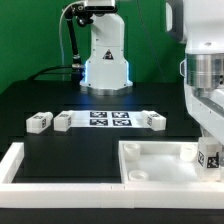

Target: Assemble square table

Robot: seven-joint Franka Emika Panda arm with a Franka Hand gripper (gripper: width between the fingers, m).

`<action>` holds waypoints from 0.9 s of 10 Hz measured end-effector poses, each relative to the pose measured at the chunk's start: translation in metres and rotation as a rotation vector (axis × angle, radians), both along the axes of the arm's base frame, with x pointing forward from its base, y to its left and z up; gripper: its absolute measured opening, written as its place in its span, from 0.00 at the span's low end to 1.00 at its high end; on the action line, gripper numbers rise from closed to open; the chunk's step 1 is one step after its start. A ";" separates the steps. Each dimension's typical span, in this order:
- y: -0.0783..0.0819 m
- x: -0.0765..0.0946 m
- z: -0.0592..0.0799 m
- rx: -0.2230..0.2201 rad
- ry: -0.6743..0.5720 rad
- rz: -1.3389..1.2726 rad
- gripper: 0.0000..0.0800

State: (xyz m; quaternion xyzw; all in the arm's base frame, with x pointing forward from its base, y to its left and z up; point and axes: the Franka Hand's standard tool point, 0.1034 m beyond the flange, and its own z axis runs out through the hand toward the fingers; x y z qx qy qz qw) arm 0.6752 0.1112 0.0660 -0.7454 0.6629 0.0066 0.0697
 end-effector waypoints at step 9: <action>-0.008 0.004 0.009 -0.161 -0.114 1.232 0.81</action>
Offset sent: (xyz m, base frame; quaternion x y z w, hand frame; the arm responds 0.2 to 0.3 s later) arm 0.0000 0.0000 0.0000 0.0000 0.0000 -0.1938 0.9810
